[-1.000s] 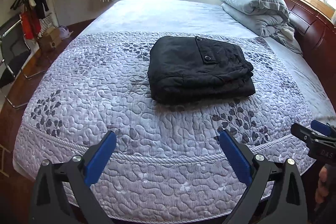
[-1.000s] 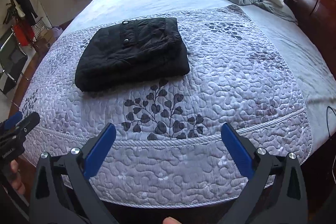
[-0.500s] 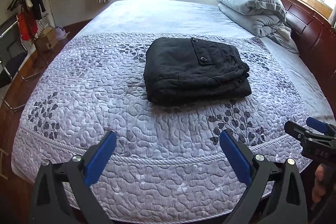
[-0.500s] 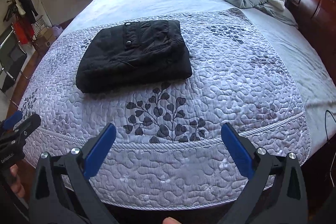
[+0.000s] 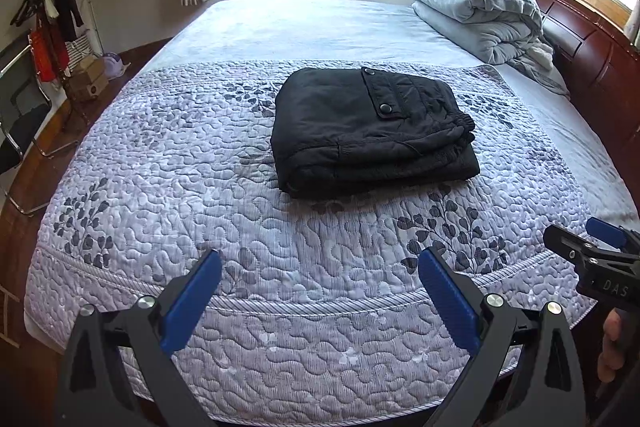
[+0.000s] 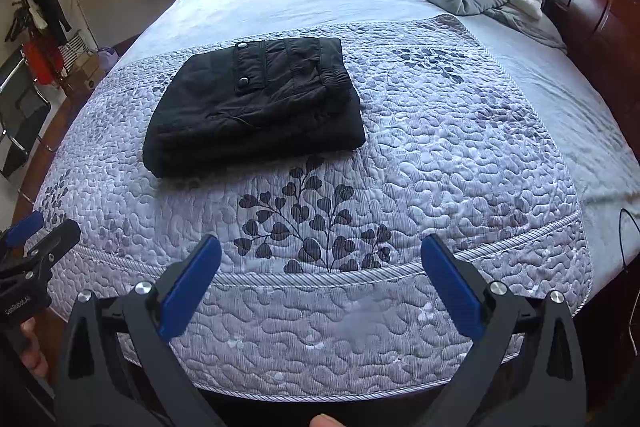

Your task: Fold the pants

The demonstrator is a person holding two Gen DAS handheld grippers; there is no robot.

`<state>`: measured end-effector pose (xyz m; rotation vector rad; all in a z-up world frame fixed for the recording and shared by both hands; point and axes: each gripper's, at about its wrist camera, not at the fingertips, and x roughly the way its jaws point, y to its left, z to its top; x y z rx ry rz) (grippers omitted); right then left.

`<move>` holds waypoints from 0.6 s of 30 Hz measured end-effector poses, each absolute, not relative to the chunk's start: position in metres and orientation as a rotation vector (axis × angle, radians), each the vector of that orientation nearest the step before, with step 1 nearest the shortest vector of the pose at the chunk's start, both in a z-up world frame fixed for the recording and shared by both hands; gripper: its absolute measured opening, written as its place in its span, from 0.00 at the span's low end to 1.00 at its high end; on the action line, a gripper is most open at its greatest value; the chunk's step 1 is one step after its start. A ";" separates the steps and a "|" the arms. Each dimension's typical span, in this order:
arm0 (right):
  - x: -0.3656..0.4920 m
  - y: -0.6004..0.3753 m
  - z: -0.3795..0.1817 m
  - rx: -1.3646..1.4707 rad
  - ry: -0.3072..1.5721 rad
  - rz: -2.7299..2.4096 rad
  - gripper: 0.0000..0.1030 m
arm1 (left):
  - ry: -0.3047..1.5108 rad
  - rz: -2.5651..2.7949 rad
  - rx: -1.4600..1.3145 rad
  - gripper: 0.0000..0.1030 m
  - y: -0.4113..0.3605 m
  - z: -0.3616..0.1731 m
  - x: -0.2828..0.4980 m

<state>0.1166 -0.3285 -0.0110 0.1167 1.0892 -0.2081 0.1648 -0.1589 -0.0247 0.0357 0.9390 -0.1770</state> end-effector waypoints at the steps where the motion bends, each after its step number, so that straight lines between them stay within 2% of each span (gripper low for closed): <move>1: 0.117 -0.329 -0.011 0.117 1.089 -0.209 0.97 | 0.938 -0.178 0.036 0.96 -0.159 -0.025 0.165; 18: 0.117 -0.330 -0.012 0.116 1.091 -0.212 0.97 | 0.950 -0.177 0.044 0.96 -0.160 -0.028 0.170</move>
